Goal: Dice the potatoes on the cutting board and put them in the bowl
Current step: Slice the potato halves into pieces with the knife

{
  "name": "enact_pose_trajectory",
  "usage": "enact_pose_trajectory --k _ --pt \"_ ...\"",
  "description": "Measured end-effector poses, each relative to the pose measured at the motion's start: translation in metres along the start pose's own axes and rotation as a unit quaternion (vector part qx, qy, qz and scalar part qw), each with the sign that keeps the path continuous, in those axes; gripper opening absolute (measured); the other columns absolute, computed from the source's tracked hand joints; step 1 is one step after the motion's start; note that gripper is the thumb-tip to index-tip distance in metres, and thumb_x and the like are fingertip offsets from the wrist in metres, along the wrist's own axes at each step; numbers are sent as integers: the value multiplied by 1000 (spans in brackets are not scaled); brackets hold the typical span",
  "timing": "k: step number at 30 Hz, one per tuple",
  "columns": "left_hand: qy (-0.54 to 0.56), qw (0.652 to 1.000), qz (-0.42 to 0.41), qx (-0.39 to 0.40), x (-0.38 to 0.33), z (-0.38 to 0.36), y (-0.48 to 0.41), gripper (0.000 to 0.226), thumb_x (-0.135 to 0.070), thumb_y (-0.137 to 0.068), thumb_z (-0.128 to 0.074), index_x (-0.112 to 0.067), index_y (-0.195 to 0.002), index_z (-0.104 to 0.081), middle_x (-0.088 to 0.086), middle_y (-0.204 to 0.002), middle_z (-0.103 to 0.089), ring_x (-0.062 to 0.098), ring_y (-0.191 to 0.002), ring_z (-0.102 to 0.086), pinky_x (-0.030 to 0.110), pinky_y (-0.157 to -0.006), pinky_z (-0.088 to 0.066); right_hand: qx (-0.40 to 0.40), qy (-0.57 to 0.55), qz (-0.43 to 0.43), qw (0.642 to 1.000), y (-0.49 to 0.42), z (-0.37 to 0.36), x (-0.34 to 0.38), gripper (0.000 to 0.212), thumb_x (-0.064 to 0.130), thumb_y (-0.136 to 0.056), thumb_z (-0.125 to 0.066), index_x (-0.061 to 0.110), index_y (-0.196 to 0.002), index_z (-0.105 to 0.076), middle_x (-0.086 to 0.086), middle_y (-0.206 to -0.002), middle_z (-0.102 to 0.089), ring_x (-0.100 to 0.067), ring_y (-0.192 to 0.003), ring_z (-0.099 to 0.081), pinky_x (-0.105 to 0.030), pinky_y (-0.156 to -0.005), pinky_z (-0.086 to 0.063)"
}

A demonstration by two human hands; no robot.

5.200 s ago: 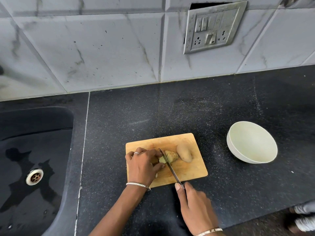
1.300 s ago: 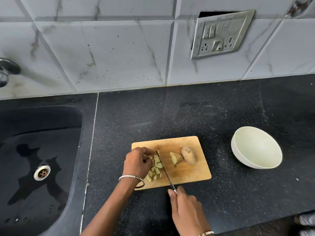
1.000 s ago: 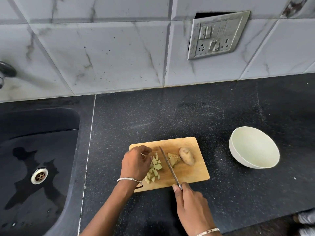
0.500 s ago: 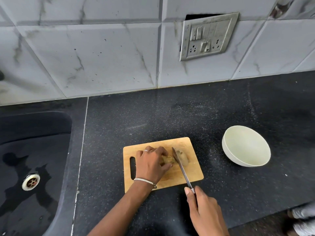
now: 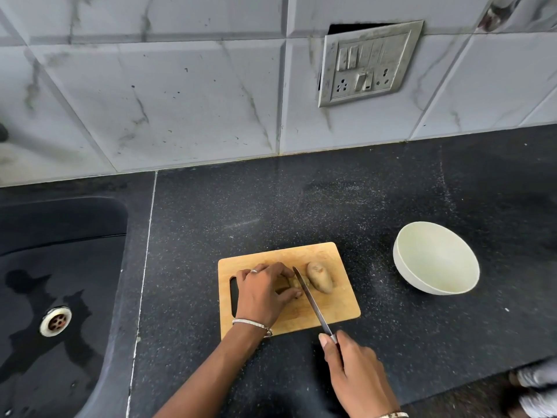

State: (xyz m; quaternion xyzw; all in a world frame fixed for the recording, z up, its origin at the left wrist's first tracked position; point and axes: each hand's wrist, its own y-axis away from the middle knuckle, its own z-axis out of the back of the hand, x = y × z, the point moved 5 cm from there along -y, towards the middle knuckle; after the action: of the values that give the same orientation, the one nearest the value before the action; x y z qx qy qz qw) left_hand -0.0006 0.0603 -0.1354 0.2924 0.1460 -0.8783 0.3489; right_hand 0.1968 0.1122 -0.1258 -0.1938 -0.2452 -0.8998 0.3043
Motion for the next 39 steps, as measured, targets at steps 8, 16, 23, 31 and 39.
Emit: enact_pose_trajectory --k 8,16,23,31,39 --pt "7 1000 -2 -6 5 2 1 30 -56 -69 -75 -38 -89 -61 -26 -87 -64 -1 -92 -55 34 -87 -30 -1 17 4 1000 -1 0 0 38 57 -96 -21 27 -75 -32 2 -73 -55 -15 -65 -50 -33 -62 -41" --pt "6 1000 -1 -10 8 5 4 35 -56 -69 -74 -39 -96 -59 -24 -91 -64 1 -99 -54 34 -87 -29 5 16 14 1000 -1 -8 0 42 62 -93 -18 27 -77 -36 1 -72 -57 -18 -70 -60 -36 -65 -47" --pt "-52 999 -5 6 15 11 8 37 -55 -70 -74 -40 -101 -61 -26 -93 -62 1 -111 -46 29 -86 -18 15 8 7 1000 -1 -7 4 39 59 -95 -20 28 -77 -36 3 -74 -57 -14 -68 -54 -34 -65 -45" --pt "-109 994 12 16 12 19 5 42 -56 -72 -71 -43 -111 -64 -24 -103 -65 6 -107 -42 30 -81 -18 27 14 13 999 0 -14 14 38 59 -95 -20 29 -76 -34 4 -75 -56 -15 -65 -49 -30 -57 -39" --pt "-120 992 26 21 10 16 4 34 -56 -76 -69 -44 -108 -68 -23 -107 -63 7 -106 -41 30 -79 -16 18 32 -1 999 2 -25 23 33 54 -99 -19 28 -90 -38 6 -82 -59 -21 -86 -65 -33 -61 -40"
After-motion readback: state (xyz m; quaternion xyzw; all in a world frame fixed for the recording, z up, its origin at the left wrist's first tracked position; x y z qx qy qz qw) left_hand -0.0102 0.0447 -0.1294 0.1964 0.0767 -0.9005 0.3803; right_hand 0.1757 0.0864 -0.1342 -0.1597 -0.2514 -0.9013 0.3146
